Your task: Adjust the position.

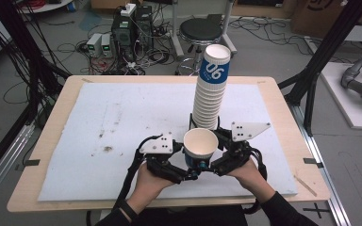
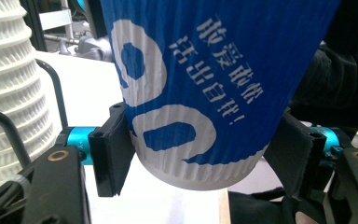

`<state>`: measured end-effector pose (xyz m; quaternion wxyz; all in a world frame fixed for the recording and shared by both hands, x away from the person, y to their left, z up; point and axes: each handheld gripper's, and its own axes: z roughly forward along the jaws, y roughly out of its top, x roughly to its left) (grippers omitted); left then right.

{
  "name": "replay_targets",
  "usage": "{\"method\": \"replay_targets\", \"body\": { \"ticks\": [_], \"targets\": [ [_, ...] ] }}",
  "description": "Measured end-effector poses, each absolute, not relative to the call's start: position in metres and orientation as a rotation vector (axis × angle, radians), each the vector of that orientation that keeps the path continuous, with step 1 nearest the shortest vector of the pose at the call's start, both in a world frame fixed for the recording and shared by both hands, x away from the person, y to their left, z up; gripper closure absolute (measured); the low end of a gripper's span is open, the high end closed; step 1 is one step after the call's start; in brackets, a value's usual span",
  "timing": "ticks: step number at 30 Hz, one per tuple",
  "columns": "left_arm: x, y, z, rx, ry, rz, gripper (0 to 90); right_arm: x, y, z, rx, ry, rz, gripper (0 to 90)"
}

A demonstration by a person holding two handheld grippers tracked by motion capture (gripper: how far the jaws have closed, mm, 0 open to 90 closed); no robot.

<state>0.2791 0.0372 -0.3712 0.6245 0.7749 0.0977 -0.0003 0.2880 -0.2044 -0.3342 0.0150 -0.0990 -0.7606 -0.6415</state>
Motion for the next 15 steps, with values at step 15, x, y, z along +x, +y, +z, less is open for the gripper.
{"method": "replay_targets", "body": {
  "ticks": [15],
  "targets": [
    [0.2763, 0.0378, -0.3667, 1.691, 0.238, -0.014, 19.3, 0.2846, -0.1989, -0.336, -0.259, -2.328, -2.008, 23.9]
  ]
}}
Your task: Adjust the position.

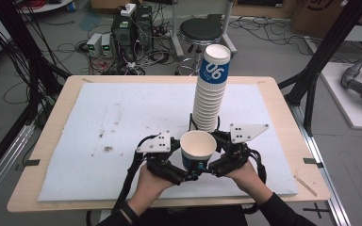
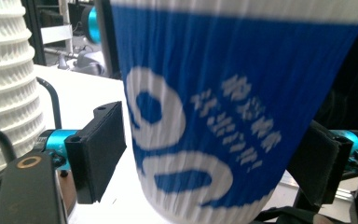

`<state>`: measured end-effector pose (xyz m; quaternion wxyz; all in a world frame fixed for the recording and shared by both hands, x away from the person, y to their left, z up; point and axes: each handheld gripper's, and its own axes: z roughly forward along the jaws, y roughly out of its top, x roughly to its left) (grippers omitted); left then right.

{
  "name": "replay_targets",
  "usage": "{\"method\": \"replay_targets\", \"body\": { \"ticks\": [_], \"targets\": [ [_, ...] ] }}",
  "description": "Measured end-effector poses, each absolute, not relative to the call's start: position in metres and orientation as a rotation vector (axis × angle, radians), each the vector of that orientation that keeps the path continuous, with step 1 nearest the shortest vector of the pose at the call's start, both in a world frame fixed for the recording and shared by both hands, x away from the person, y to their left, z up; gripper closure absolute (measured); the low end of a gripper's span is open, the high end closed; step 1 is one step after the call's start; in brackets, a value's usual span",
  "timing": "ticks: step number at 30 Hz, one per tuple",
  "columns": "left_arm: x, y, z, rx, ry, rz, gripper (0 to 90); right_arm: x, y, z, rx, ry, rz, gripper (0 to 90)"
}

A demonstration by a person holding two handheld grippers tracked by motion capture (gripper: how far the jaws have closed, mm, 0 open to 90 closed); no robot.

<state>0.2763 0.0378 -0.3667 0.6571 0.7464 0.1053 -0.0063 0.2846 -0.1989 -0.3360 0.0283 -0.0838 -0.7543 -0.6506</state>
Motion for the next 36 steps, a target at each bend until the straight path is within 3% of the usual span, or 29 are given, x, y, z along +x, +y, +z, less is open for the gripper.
{"method": "replay_targets", "body": {
  "ticks": [5, 14, 19, 32, 36],
  "targets": [
    [0.2767, 0.0385, -0.3664, 1.677, 0.241, -0.025, 19.4, 0.2847, -0.1979, -0.3387, -0.259, -2.33, -2.008, 23.9],
    [0.2758, 0.0387, -0.3664, 1.676, 0.216, -0.031, 27.3, 0.2844, -0.197, -0.3398, -0.257, -2.334, -2.005, 23.4],
    [0.2754, 0.0376, -0.367, 1.696, 0.212, -0.021, 27.2, 0.2839, -0.1965, -0.3394, -0.263, -2.336, -2.004, 18.7],
    [0.276, 0.037, -0.3694, 1.701, 0.212, -0.015, 27.5, 0.2848, -0.2005, -0.3368, -0.273, -2.306, -2.034, 20.8],
    [0.2764, 0.0378, -0.369, 1.702, 0.228, 0.002, 23.1, 0.2852, -0.2016, -0.3364, -0.282, -2.308, -2.044, 21.7]
  ]
}}
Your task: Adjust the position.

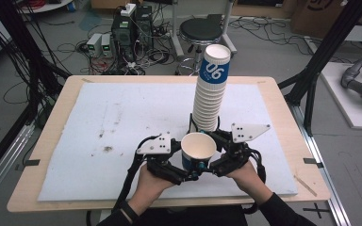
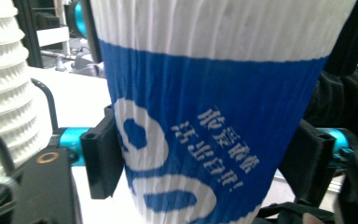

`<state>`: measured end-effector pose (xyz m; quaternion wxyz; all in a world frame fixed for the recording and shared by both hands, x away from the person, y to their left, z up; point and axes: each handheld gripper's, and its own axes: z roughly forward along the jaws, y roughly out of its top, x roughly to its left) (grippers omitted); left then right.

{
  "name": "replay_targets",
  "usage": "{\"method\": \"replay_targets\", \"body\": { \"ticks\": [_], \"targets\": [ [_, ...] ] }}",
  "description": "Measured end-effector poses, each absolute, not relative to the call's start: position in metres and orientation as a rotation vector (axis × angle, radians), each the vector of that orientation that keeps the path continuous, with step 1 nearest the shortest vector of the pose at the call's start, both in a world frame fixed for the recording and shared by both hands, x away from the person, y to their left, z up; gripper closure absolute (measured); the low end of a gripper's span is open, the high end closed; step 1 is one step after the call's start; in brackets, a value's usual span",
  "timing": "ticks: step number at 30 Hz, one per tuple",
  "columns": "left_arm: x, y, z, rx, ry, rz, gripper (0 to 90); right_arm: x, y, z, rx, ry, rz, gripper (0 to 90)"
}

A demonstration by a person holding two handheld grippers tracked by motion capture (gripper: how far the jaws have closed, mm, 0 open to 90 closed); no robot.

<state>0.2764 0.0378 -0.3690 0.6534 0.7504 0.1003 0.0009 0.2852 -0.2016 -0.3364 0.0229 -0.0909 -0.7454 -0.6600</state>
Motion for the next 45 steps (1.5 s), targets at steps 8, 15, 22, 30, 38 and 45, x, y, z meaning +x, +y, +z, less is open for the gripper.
{"method": "replay_targets", "body": {
  "ticks": [8, 15, 22, 30, 38, 45],
  "targets": [
    [0.278, 0.04, -0.368, 1.713, 0.24, 0.022, 18.6, 0.287, -0.207, -0.335, -0.299, -2.331, -2.058, 22.4],
    [0.28, 0.049, -0.366, 1.721, 0.264, 0.047, 16.5, 0.289, -0.213, -0.334, -0.312, -2.349, -2.078, 22.6],
    [0.28, 0.067, -0.359, 1.725, 0.279, 0.114, 15.1, 0.291, -0.221, -0.334, -0.339, -2.367, -2.093, 22.6],
    [0.277, 0.105, -0.356, 1.704, 0.329, 0.205, 15.1, 0.293, -0.232, -0.334, -0.379, -2.384, -2.115, 22.7],
    [0.273, 0.141, -0.356, 1.687, 0.395, 0.303, 15.1, 0.296, -0.241, -0.335, -0.425, -2.406, -2.129, 22.7],
    [0.265, 0.16, -0.359, 1.68, 0.432, 0.376, 15.1, 0.298, -0.244, -0.336, -0.436, -2.41, -2.138, 22.7]
  ]
}}
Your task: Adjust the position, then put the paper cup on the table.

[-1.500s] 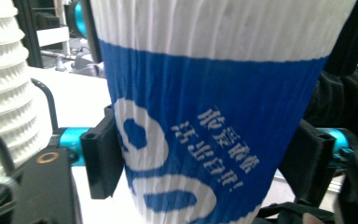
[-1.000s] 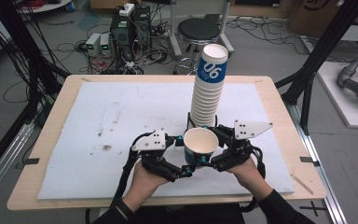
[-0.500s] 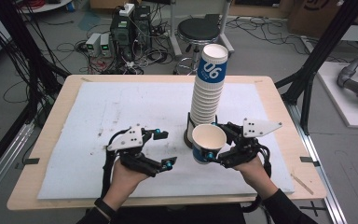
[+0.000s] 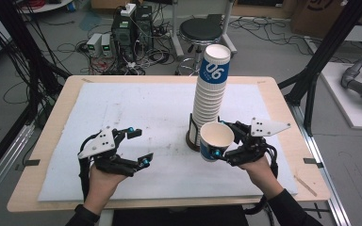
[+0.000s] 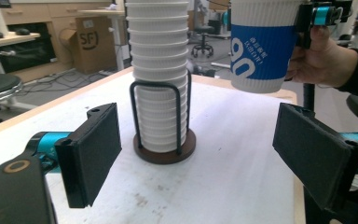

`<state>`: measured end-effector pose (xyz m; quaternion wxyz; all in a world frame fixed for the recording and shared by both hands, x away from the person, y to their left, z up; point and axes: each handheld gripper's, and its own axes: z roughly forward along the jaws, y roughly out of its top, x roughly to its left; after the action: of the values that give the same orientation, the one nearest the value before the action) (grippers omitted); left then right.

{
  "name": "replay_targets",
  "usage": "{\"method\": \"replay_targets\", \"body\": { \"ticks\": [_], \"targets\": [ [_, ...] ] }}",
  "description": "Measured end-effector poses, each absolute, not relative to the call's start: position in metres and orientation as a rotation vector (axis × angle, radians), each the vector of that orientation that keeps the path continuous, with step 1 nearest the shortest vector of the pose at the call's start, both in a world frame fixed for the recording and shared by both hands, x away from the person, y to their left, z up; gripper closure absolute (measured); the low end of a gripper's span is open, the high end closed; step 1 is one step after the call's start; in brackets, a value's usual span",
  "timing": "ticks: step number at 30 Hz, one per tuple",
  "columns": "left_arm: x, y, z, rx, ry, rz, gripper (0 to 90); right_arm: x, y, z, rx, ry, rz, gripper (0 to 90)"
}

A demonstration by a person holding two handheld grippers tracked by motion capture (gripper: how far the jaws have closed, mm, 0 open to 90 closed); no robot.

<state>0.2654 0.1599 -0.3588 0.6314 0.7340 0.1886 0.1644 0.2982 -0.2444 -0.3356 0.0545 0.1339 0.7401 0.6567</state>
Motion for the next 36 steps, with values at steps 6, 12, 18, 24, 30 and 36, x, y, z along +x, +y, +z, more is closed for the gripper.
{"method": "replay_targets", "body": {
  "ticks": [6, 12, 18, 24, 30, 36],
  "targets": [
    [0.262, 0.17, -0.363, 1.664, 0.467, 0.398, 15.1, 0.3, -0.245, -0.337, 0.418, 2.251, 1.986, 22.7],
    [0.264, 0.169, -0.369, 1.658, 0.488, 0.391, 15.1, 0.3, -0.248, -0.338, 0.431, 2.252, 1.987, 22.8],
    [0.267, 0.165, -0.37, 1.658, 0.478, 0.38, 15.1, 0.3, -0.249, -0.338, 0.422, 2.25, 1.981, 22.9],
    [0.269, 0.169, -0.374, 1.656, 0.495, 0.381, 15.1, 0.298, -0.25, -0.337, 0.419, 2.249, 1.976, 23.1],
    [0.27, 0.173, -0.377, 1.656, 0.509, 0.392, 15.0, 0.296, -0.255, -0.335, 0.404, 2.246, 1.951, 23.0],
    [0.271, 0.174, -0.38, 1.652, 0.519, 0.387, 15.1, 0.298, -0.275, -0.328, 0.433, 2.188, 1.942, 23.0]
  ]
}}
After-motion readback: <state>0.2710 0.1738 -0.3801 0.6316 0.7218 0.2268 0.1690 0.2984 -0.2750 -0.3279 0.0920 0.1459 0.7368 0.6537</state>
